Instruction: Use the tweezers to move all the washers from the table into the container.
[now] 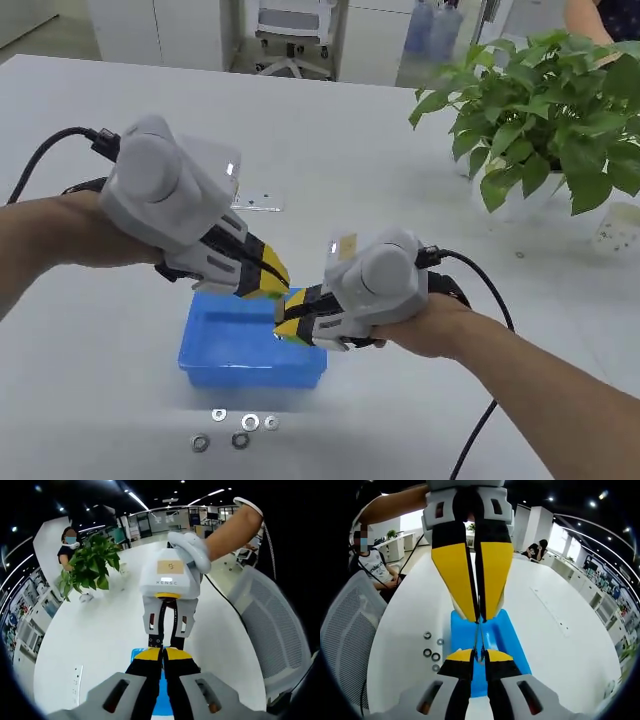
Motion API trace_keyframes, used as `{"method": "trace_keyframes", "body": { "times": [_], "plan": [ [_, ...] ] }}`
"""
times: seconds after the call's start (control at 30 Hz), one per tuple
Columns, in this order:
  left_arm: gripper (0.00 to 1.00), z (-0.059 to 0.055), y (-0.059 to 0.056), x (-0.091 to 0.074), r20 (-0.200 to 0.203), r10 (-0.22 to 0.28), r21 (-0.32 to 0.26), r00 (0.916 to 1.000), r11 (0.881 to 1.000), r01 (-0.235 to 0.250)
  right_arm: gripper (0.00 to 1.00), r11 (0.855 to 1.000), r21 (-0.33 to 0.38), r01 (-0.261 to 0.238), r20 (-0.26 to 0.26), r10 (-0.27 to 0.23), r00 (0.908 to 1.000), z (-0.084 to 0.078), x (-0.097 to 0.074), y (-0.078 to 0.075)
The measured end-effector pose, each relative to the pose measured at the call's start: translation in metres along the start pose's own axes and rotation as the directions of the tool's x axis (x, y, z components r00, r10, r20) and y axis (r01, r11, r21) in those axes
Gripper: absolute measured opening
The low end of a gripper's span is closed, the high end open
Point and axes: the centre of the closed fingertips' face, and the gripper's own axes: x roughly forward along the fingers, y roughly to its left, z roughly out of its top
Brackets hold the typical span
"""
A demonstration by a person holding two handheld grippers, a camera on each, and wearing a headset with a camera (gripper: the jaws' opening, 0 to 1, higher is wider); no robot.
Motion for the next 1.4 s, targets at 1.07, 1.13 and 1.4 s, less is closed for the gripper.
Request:
{"method": "trace_keyframes", "body": {
  "times": [1.07,1.13,1.4],
  "plan": [
    [0.05,-0.033,0.007,0.030,-0.023,-0.016,-0.047,0.9996,0.999,0.015,0.11,0.999,0.037,-0.024,-0.051,0.026,0.9984,-0.036,0.029,-0.007],
    [0.05,-0.034,0.007,0.030,-0.024,-0.015,-0.048,0.9996,0.999,0.014,0.11,0.999,0.037,-0.024,-0.051,0.026,0.9983,-0.037,0.029,-0.006],
    [0.05,-0.035,0.006,0.031,-0.029,-0.017,-0.046,0.9994,0.999,0.015,0.11,0.999,0.041,-0.026,-0.054,0.028,0.9982,-0.039,0.030,-0.005]
  ]
}}
